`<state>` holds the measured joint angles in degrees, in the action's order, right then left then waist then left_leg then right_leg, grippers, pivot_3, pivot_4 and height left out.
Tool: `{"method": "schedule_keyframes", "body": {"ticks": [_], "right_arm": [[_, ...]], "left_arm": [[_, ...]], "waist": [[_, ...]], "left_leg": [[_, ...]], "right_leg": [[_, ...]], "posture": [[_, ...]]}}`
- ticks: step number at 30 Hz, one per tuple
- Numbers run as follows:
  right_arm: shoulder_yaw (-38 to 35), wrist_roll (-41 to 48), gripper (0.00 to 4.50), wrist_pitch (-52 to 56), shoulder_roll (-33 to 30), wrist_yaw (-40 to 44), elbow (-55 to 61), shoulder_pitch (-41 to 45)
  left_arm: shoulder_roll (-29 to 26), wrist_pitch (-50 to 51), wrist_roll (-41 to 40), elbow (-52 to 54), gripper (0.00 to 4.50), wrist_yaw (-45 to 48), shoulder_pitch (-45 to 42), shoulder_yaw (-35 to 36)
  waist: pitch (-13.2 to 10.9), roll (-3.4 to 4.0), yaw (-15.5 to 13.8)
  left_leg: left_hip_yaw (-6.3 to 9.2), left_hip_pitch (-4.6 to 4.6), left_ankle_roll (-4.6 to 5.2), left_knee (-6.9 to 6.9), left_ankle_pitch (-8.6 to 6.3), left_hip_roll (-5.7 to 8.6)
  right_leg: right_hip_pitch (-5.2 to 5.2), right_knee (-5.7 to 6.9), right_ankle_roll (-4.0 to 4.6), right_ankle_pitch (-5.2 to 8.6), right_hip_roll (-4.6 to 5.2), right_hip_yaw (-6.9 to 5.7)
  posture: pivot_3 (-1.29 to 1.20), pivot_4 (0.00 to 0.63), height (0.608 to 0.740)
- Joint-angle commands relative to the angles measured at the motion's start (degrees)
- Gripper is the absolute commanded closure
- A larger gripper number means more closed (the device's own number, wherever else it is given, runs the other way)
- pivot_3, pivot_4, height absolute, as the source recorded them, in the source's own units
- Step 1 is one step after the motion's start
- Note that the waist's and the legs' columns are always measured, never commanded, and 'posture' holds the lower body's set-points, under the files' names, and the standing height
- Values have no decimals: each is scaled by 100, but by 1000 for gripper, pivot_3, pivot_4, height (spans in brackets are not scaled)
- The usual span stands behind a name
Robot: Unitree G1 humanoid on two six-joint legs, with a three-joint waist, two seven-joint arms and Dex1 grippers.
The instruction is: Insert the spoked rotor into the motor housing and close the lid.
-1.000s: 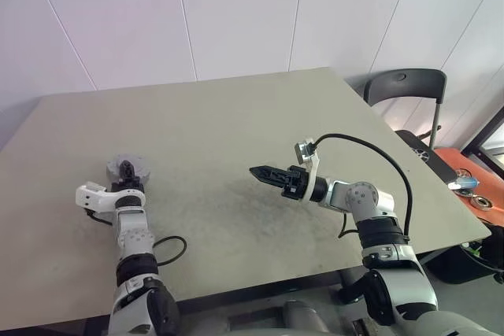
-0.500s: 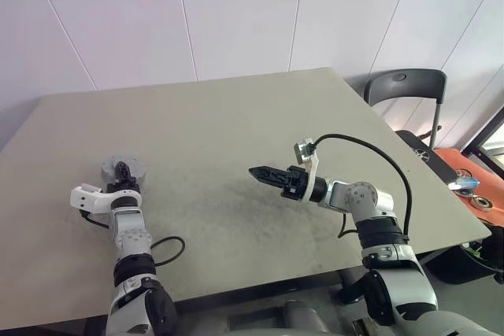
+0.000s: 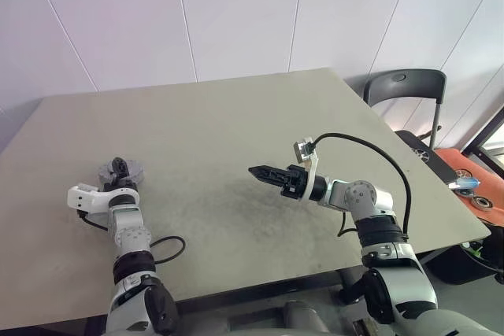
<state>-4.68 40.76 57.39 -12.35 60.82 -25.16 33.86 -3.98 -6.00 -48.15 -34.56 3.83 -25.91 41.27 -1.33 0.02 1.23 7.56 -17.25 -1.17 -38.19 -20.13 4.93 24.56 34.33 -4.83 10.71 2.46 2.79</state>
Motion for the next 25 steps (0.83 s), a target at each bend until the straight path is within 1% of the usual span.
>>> {"method": "schedule_keyframes", "body": {"ticks": [1, 3, 7, 9, 11, 15, 17, 18, 21, 22, 24, 25], "right_arm": [[-2, 23, 987, -71, -23, 92, 23, 167], [2, 15, 987, -80, -25, 95, 17, 162], [16, -3, 987, -103, -24, 108, 8, 131], [19, -1, 987, -106, -18, 111, 6, 133], [24, -2, 987, -115, -13, 119, 5, 137], [34, 2, 987, -118, 2, 121, 30, 130], [47, -2, 987, -123, 14, 123, 34, 132], [51, -2, 987, -125, 21, 121, 36, 137], [67, 1, 987, -152, 36, 124, 58, 156], [64, 5, 987, -188, 44, 123, 92, 161], [14, 10, 987, -459, 77, 129, 302, 127], [9, -29, 987, -714, 97, 136, 475, 87]], "left_arm": [[-351, -540, 333, -532, 40, -754, 131, 361], [-466, -745, 505, -790, 40, -1120, 138, 368], [-658, -1181, 1011, -1116, 40, -1885, 206, 282], [-767, -1257, 1177, -1292, 40, -2196, 207, 285], [-856, -1377, 1448, -1349, 40, -2368, 232, 180], [-939, -1635, 1936, -1173, 40, -2335, 256, -126], [-984, -1735, 2167, -1091, 40, -2389, 268, -267], [-1017, -1778, 2318, -1055, 40, -2488, 279, -322], [-1111, -1805, 2665, -891, 40, -2709, 320, -465], [-1116, -1855, 2686, -736, 40, -2507, 342, -547], [-1084, -1994, 2583, -211, 40, -1470, 436, -907], [-1049, -1981, 2473, 145, 40, -880, 504, -1146]], "waist": [[3, 4, 36], [5, 9, 138], [5, 12, 332], [6, 14, 451], [8, 17, 510], [8, 17, 510], [10, 14, 411], [10, 14, 378], [10, 10, 177], [10, 4, 111], [8, -13, -43], [8, -13, -43]], "left_leg": [[0, 8, 0, 2, 0, 0], [0, 24, 0, 15, -1, -1], [-7, 130, 1, 61, -5, -2], [-13, 197, 0, 102, -7, -2], [-13, 200, -13, 106, -15, -11], [-13, 189, -30, 105, -32, -31], [-13, 173, -32, 103, -33, -31], [-10, 160, -33, 96, -32, -31], [-5, 117, -34, 88, -32, -30], [-3, 107, -34, 85, -32, -29], [4, 77, -34, 78, -32, -22], [4, 69, -33, 78, -32, -19]], "right_leg": [[-5, 0, 2, -1, -1, 0], [-25, -1, -7, 4, -2, -1], [-84, -5, -10, 6, 1, -7], [-110, -15, -10, 6, 7, -11], [-104, -13, -11, 6, 3, -15], [-81, -13, -8, 4, -7, -26], [-39, -10, -4, 1, -6, -26], [-16, -6, 21, -14, -5, -28], [17, -8, 32, -21, -4, -33], [25, -9, 32, -21, -3, -36], [50, -11, 35, -23, 2, -43], [56, -13, 35, -23, 4, -45]], "posture": [[0, 0, 740], [0, 0, 740], [0, 0, 740], [0, 0, 740], [0, 0, 740], [0, 0, 740], [0, 0, 740], [0, 0, 740], [0, 0, 740], [0, 0, 740], [0, 0, 740], [0, 0, 740]]}}
